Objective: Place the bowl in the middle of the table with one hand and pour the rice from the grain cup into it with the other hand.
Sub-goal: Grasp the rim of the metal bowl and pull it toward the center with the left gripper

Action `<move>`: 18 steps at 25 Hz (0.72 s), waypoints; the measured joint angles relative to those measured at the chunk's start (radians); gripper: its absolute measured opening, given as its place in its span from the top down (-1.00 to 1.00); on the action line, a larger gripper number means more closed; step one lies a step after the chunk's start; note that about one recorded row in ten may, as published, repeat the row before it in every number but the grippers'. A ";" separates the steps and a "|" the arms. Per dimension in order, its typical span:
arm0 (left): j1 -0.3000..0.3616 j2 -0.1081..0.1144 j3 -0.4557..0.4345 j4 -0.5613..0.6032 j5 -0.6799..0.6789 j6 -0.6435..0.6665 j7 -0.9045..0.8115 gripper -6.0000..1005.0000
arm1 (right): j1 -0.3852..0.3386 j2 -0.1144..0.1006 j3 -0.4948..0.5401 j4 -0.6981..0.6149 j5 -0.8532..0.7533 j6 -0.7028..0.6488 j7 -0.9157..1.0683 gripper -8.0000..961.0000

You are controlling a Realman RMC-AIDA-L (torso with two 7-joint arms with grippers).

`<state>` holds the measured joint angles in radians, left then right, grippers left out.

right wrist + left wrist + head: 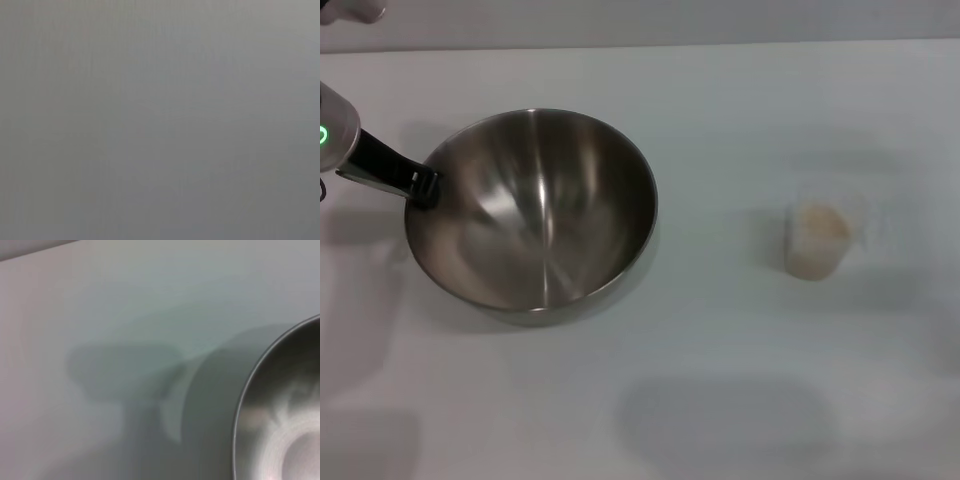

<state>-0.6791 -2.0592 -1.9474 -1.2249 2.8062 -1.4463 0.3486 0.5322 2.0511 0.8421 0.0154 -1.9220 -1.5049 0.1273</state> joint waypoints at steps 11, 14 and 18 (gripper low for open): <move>-0.024 0.005 -0.193 0.052 -0.102 -0.023 0.091 0.85 | 0.000 0.000 0.000 0.000 0.000 0.000 0.000 -0.42; -0.026 0.009 -0.222 0.052 -0.146 -0.024 0.100 0.89 | 0.000 0.000 0.000 -0.001 0.000 0.000 0.000 -0.42; -0.041 0.005 -0.222 0.043 -0.167 -0.021 0.097 0.91 | 0.002 0.000 0.001 -0.003 0.000 0.000 0.000 -0.42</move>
<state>-0.7205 -2.0541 -2.1691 -1.1817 2.6396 -1.4677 0.4460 0.5341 2.0508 0.8433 0.0128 -1.9220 -1.5049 0.1274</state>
